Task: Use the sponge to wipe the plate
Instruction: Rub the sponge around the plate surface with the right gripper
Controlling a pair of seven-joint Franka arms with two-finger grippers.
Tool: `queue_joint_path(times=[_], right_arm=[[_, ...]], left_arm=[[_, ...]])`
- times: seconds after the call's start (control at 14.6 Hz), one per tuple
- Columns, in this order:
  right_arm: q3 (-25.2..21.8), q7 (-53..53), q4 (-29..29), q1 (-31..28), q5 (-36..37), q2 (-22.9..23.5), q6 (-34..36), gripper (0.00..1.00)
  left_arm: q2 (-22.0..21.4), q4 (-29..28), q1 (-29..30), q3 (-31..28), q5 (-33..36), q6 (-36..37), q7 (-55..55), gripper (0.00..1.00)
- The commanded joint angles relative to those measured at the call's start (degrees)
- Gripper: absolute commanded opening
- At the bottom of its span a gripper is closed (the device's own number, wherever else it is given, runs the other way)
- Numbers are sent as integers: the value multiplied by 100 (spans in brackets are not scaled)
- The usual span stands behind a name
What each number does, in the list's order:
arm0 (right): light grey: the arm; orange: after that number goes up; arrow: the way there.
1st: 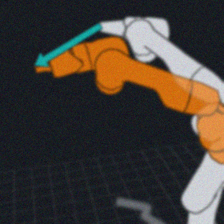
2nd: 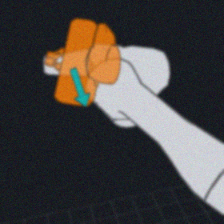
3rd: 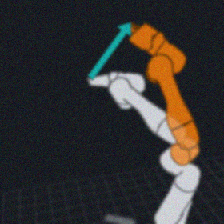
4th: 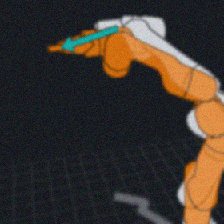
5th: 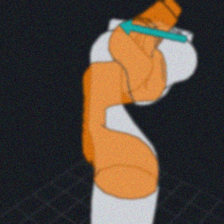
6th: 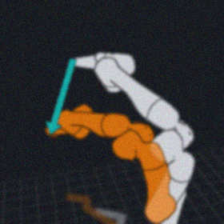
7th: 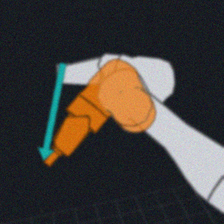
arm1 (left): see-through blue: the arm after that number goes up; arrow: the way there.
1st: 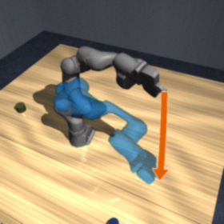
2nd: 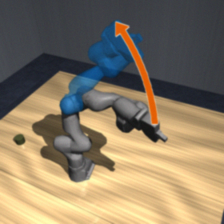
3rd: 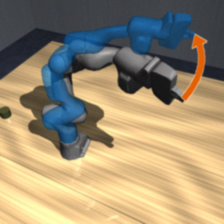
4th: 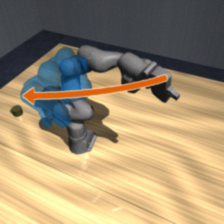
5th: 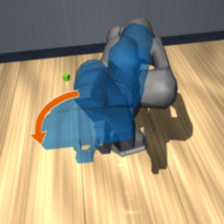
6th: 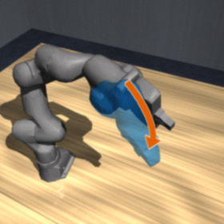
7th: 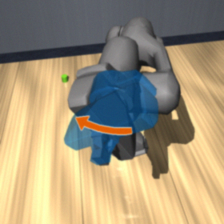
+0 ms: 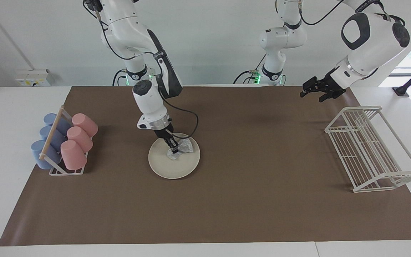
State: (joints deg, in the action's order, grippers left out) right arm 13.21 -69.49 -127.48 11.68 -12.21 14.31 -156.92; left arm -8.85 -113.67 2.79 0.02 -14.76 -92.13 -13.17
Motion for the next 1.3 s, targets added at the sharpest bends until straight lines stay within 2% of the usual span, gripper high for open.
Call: queue_joint_path(times=[0.0,0.27,0.41,0.89,1.23], right_arm=[[24,179,-128,-157,-45,186,-137,0],[24,1407,-111,-815,-45,230,-137,0],[32,1649,-137,-1063,-45,222,-102,0],[32,-247,-164,-9,-89,230,-286,0],[24,-407,-6,27,-89,178,-103,0]], left_arm=[[41,46,20,42,122,-77,87,100],[41,46,11,42,122,-86,96,100],[41,55,11,42,114,-86,139,100],[23,90,2,51,114,-156,386,100],[15,73,2,51,114,-147,386,100]])
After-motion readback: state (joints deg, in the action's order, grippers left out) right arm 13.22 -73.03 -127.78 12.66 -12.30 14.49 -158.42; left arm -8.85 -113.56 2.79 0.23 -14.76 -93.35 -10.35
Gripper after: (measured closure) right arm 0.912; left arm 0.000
